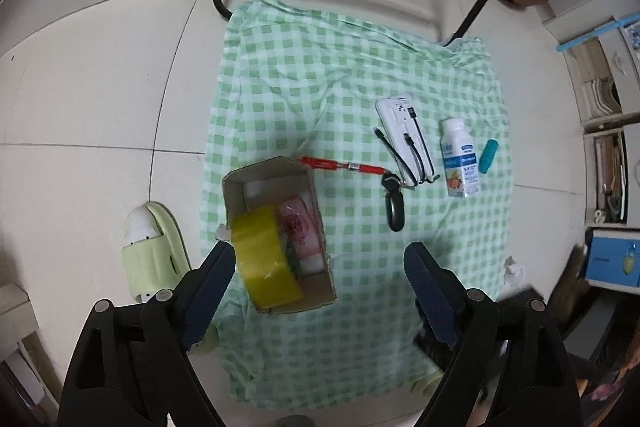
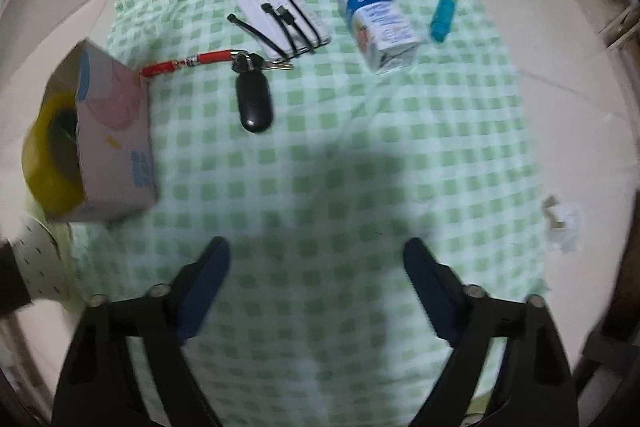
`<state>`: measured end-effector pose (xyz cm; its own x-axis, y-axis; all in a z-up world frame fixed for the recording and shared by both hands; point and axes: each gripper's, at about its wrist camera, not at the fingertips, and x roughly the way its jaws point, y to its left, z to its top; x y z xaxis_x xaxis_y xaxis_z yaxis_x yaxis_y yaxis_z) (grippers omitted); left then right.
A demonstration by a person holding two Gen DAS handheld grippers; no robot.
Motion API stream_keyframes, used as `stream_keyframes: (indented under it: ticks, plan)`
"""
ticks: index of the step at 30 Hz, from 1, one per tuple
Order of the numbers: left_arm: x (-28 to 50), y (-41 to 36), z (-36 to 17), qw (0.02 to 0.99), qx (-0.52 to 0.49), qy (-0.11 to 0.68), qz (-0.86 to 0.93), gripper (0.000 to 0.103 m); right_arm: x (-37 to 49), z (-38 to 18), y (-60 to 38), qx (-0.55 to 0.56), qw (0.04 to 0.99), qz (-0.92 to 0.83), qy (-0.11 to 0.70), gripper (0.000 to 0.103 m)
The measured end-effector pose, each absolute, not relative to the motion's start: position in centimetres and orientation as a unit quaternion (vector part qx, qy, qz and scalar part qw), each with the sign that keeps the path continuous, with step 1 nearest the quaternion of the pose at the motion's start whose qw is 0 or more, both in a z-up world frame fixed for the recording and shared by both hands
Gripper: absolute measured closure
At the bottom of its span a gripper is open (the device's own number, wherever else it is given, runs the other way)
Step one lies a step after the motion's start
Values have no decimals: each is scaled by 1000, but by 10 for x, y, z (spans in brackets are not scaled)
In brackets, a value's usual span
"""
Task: Organize rigid objects
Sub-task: 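Grasp the black key fob with the right gripper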
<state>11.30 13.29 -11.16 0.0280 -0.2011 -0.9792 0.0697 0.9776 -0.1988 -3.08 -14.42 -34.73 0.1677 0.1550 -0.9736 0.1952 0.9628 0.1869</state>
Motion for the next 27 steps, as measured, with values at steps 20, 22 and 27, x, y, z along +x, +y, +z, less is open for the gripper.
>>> stream_keyframes:
  ticks: [20,22,27]
  plan:
    - [105,157,-76,739,1,668,-82,17,138,-397,-85,29,746,8,666,62]
    - [107,155,-78,741,31,668,-67,17,135,-395,-90,73,740,30,668,89]
    - [103,145,-73,745,47,663,-56,17,106,-370,-94,106,748,82,650,99]
